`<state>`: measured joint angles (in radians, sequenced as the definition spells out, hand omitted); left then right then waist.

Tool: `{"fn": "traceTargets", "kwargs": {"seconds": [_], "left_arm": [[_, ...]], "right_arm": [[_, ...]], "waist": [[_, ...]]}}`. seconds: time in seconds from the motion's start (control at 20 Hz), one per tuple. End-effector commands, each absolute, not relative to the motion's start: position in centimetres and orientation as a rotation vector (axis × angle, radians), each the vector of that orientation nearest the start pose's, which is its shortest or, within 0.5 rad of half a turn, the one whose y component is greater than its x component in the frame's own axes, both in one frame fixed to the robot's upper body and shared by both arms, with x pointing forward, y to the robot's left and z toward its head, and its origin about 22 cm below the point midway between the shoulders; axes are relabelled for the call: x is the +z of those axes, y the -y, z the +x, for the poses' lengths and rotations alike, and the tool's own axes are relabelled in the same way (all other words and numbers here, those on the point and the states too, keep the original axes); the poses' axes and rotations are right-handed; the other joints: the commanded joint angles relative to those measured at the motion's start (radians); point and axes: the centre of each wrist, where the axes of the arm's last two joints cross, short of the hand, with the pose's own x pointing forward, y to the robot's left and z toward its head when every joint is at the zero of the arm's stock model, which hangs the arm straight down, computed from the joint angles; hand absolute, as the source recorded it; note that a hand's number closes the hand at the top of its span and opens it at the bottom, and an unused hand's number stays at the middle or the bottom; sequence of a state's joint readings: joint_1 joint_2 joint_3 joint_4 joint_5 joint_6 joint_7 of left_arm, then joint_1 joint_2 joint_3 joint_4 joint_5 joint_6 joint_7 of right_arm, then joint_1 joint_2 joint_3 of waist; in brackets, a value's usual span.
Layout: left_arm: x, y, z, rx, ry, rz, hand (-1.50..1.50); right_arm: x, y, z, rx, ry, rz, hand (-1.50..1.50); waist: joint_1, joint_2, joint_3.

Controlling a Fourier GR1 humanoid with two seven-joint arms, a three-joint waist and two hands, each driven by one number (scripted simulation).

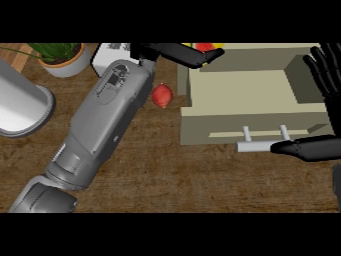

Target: Pick up the cup, place it into the drawer and close the drawer

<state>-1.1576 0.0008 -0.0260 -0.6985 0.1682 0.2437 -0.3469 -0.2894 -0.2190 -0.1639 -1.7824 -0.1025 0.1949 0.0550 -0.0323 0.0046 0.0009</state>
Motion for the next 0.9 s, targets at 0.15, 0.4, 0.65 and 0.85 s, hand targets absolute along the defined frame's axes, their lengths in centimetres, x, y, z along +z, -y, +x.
{"fn": "traceTargets", "kwargs": {"seconds": [0.15, 0.4, 0.65, 0.85], "left_arm": [[19.1, -2.8, 44.7, -0.236, 1.916, -0.056, 1.50], [16.4, -3.1, 44.9, -0.321, 1.832, -0.011, 1.50], [14.3, -3.4, 44.7, -0.465, 1.719, 0.013, 1.50], [11.4, -4.3, 44.2, -0.493, 1.703, 0.041, 1.50]], "right_arm": [[15.0, 26.6, 29.0, 0.285, 2.023, 0.037, -1.50], [15.3, 26.0, 29.0, 0.295, 2.042, 0.075, -1.50], [15.5, 25.6, 29.0, 0.328, 2.046, 0.109, -1.50], [15.4, 24.4, 29.0, 0.381, 2.040, 0.153, -1.50]], "waist": [[-0.038, 0.014, 0.001], [-0.075, 0.022, 0.001], [-0.112, 0.028, 0.002], [-0.152, 0.038, 0.001]]}}
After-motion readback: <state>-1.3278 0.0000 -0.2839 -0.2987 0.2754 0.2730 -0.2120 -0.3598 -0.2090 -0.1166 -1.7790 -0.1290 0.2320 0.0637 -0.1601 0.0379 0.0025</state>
